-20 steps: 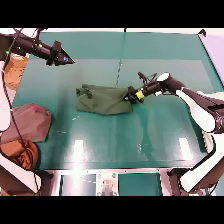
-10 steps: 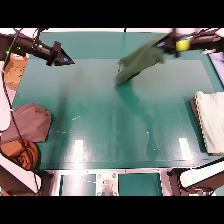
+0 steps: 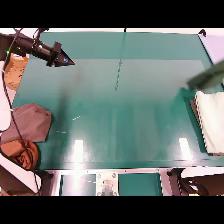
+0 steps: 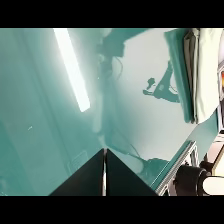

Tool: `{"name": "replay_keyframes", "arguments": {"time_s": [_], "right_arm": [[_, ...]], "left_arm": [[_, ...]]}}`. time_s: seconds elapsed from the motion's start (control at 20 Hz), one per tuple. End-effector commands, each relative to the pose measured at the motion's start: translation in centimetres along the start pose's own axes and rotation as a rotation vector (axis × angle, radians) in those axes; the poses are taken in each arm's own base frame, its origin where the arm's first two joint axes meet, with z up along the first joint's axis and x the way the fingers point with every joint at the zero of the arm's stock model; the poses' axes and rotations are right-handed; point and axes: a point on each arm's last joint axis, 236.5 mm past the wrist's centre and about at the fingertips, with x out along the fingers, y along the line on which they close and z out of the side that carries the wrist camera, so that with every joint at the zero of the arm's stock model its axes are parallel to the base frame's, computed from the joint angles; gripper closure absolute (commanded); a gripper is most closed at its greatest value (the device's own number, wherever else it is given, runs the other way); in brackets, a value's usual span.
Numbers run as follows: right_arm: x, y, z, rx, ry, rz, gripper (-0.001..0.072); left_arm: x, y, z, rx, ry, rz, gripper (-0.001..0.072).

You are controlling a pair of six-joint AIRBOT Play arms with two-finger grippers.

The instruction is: Fold the shirts.

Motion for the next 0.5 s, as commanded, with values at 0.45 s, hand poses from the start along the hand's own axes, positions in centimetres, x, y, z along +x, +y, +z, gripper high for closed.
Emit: {"name": "replay_keyframes", "arguments": {"time_s": [0.45], "right_arm": [[-10.1, -10.5, -6.1, 0.187, 0.153, -0.458, 0.0687]], "left_arm": [[0.0, -0.1, -0.6, 0.000, 0.027, -0.005, 0.0684]]}}
